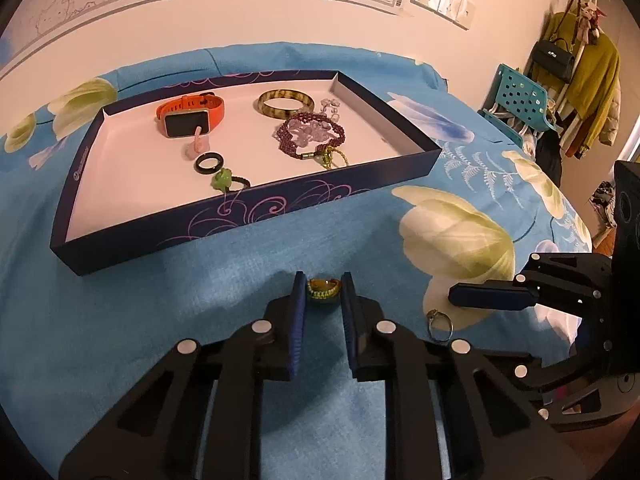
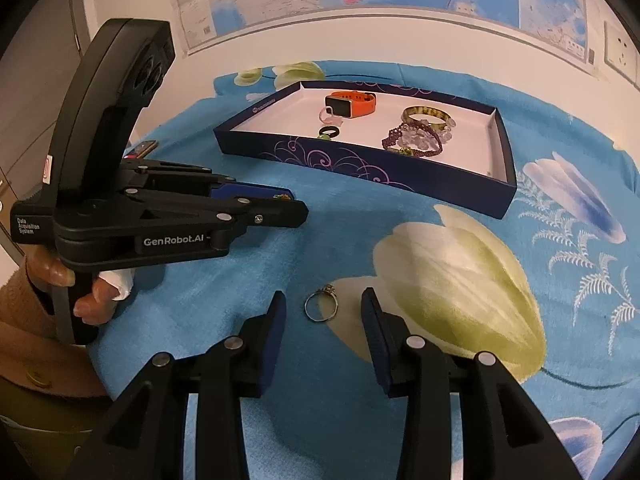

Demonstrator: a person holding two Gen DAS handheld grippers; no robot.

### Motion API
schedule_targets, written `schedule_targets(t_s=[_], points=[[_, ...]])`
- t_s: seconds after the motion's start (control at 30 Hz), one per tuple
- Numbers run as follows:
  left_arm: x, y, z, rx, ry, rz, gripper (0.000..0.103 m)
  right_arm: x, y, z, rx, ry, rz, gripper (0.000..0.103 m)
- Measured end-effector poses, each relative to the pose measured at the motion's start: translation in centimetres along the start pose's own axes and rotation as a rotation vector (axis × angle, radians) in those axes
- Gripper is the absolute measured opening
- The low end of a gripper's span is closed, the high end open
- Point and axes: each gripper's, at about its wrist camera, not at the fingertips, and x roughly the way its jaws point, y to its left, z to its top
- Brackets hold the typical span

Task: Organize jewelry
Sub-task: 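Grasp the yellow ring with the left tool while the right tool moves to the silver ring, then grasp the silver ring with the right tool while the left tool holds the yellow ring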

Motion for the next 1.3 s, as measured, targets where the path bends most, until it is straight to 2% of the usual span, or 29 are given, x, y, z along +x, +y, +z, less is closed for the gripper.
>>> schedule_targets(t_s=[0.43,0.63,0.8,1.3], points=[[-1.2,0.4,-0.8,-0.023,-0.022,0.004,0.017,0.3,0.8,-0.2,-0.047,-0.008,-0.056,0.036],[-2.0,1.1,-1.3,-0.052,-0.034,0.003,0.017,0.4,1.3,-0.2,-0.068,-0.007,-0.064,0.027],[-2.6,1.5,-1.7,-0.063,-0.042,0.003,0.017,0.5,1.4,-0.1,-0.062,-0.006,-0.057,0.016],[-3.8,2.5,-2.0,-0.076,-0.079,-0.007,0.017,0.9,0.8,0.6,0.004,-0.004,-0.024,0.016]])
